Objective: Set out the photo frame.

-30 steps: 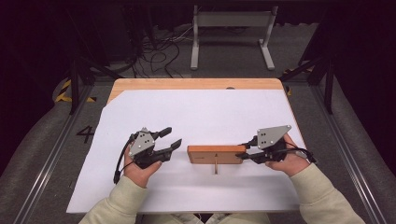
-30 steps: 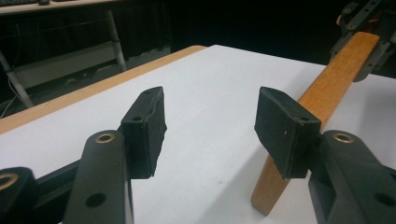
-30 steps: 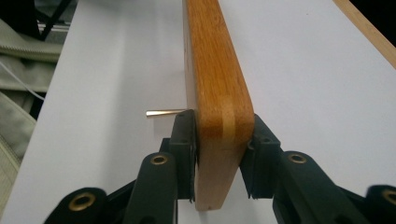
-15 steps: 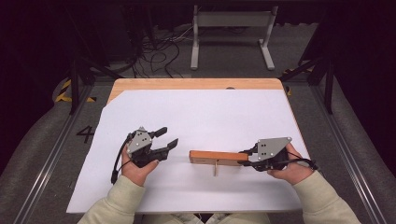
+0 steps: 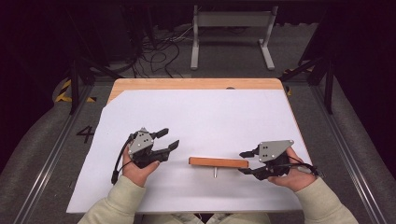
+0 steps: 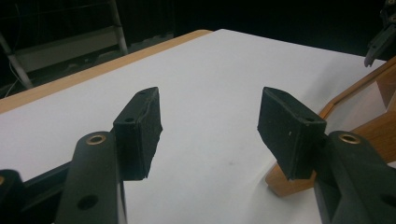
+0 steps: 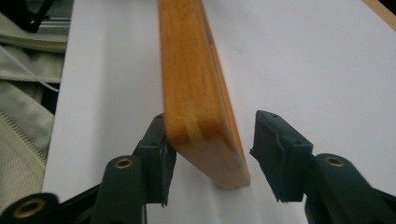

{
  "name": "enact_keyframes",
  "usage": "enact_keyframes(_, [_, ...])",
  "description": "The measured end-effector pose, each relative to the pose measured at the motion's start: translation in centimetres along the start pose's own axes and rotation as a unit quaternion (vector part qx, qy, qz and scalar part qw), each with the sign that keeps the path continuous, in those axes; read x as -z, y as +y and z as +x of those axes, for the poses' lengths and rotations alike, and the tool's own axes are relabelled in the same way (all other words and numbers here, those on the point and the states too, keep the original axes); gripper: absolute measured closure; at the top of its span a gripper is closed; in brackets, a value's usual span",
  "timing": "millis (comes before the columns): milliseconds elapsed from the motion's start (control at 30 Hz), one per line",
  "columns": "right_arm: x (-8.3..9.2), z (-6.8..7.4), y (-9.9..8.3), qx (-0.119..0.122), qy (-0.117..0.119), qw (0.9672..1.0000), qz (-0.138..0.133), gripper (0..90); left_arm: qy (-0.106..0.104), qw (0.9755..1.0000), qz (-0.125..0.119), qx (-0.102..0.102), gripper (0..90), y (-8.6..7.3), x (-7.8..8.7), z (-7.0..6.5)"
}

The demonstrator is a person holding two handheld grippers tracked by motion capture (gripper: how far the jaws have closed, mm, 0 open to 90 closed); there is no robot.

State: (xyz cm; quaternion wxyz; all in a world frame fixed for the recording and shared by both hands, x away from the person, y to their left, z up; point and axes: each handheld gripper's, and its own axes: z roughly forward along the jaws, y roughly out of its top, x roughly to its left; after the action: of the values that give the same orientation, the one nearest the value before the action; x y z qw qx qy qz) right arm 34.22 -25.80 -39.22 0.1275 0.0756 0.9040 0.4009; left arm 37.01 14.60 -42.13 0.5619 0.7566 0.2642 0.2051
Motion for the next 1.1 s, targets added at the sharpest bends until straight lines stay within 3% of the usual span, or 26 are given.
enact_keyframes(67, [0.1, 0.0, -0.1, -0.008, -0.010, 0.9999, -0.002, 43.1, -0.001, 1.0000, 0.000, 0.002, 39.7, 0.0, 0.0, 0.0])
enact_keyframes(100, [0.2, 0.0, -0.3, -0.026, -0.023, 0.9994, -0.001, 39.3, -0.002, 1.0000, 0.000, 0.002, 39.7, -0.1, 0.1, 0.1])
enact_keyframes(233, [0.7, 0.3, -1.4, -0.061, -0.040, 0.9973, 0.013, 39.8, -0.003, 1.0000, 0.003, 0.000, 39.5, -0.3, 0.3, 0.3])
enact_keyframes(367, [1.1, 0.5, -1.9, -0.088, -0.046, 0.9948, 0.023, 46.7, 0.001, 1.0000, 0.008, 0.005, 39.1, -0.4, 0.5, 0.6])
enact_keyframes(467, [1.1, 0.7, -2.5, -0.123, -0.067, 0.9890, 0.048, 54.4, 0.003, 0.9999, 0.016, 0.004, 39.3, -0.6, 0.5, 0.7])
enact_keyframes(533, [0.9, 0.8, -2.8, -0.143, -0.056, 0.9865, 0.057, 62.7, 0.003, 0.9998, 0.021, 0.003, 39.3, -0.6, 0.4, 0.8])
enact_keyframes(633, [0.4, 0.9, -3.1, -0.146, -0.050, 0.9855, 0.071, 72.1, 0.005, 0.9997, 0.025, 0.006, 39.3, -0.7, 0.4, 0.9])
enact_keyframes(867, [-0.6, 1.1, -3.6, -0.144, -0.040, 0.9860, 0.074, 89.2, 0.006, 0.9995, 0.031, 0.002, 39.4, -0.7, 0.2, 0.9])
enact_keyframes(1100, [-1.4, 1.1, -3.7, -0.162, -0.016, 0.9837, 0.077, 90.0, 0.006, 0.9994, 0.034, -0.001, 39.4, -0.8, 0.1, 0.9])
